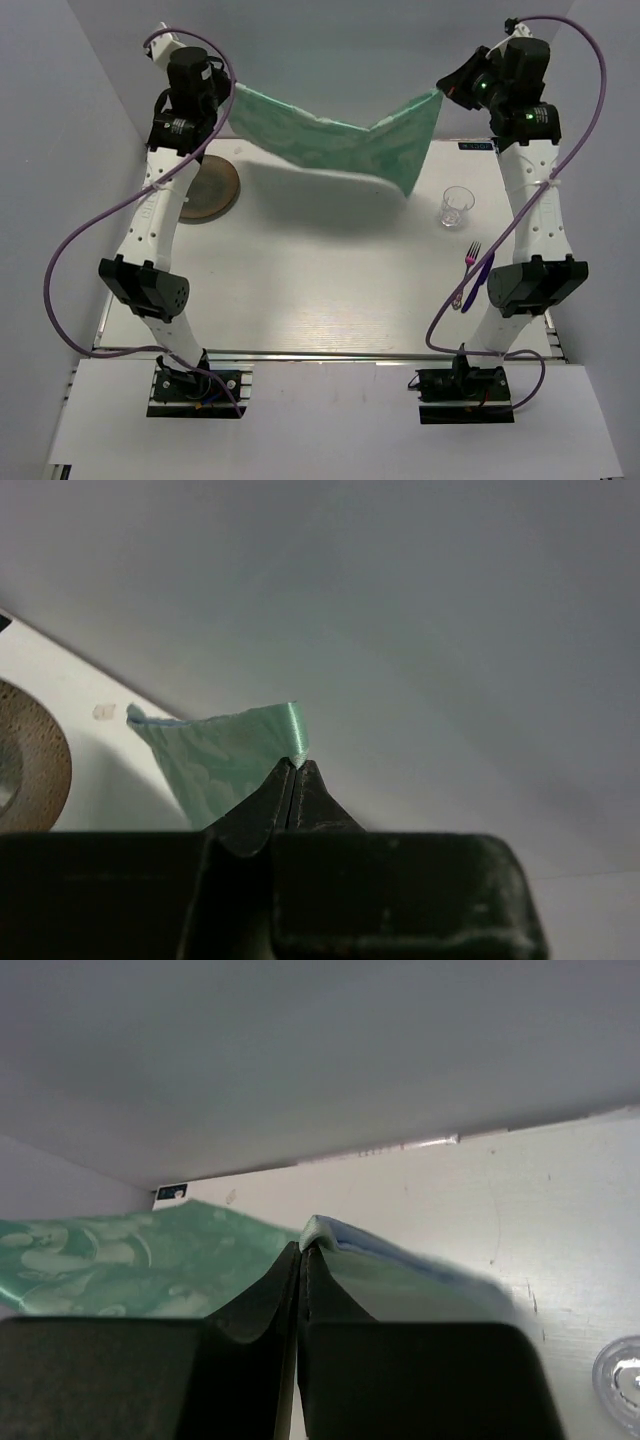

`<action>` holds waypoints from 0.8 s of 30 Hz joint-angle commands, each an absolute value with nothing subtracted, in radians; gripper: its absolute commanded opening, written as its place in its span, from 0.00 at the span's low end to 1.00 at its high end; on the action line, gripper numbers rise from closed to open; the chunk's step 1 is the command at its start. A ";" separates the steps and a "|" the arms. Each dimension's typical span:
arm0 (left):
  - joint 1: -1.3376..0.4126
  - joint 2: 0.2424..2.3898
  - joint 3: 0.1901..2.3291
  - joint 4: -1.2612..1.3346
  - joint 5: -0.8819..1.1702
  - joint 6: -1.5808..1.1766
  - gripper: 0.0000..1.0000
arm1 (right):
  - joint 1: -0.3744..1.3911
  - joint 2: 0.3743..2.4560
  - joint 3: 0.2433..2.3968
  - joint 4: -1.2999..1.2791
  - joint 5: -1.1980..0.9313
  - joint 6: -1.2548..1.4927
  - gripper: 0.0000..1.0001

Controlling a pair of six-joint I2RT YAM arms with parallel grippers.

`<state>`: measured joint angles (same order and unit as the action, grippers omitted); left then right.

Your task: Set the dinner table for one person

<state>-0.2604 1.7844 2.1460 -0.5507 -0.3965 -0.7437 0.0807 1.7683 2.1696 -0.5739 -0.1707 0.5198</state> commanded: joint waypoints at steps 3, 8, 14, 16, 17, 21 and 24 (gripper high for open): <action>-0.239 1.657 1.943 -0.352 -0.256 -0.710 0.00 | 0.026 1.731 2.148 -0.522 -0.291 0.492 0.00; -0.239 1.410 1.457 -0.099 -0.226 -0.764 0.00 | 0.011 1.531 1.672 -0.335 -0.334 0.485 0.00; -0.261 1.162 0.929 -0.008 -0.207 -0.871 0.00 | 0.014 1.269 1.136 -0.140 -0.338 0.512 0.00; -0.261 1.060 0.764 0.040 -0.176 -0.896 0.00 | -0.018 1.188 0.990 -0.138 -0.316 0.518 0.00; -0.261 1.031 0.717 0.035 -0.131 -0.903 0.11 | -0.021 1.157 0.954 -0.147 -0.296 0.517 0.00; -0.261 0.847 0.533 -0.108 -0.061 -0.939 0.32 | -0.021 0.997 0.815 -0.159 -0.268 0.523 0.33; -0.261 0.675 0.466 -0.220 -0.061 -0.936 0.93 | -0.015 0.943 0.821 -0.170 -0.297 0.491 0.89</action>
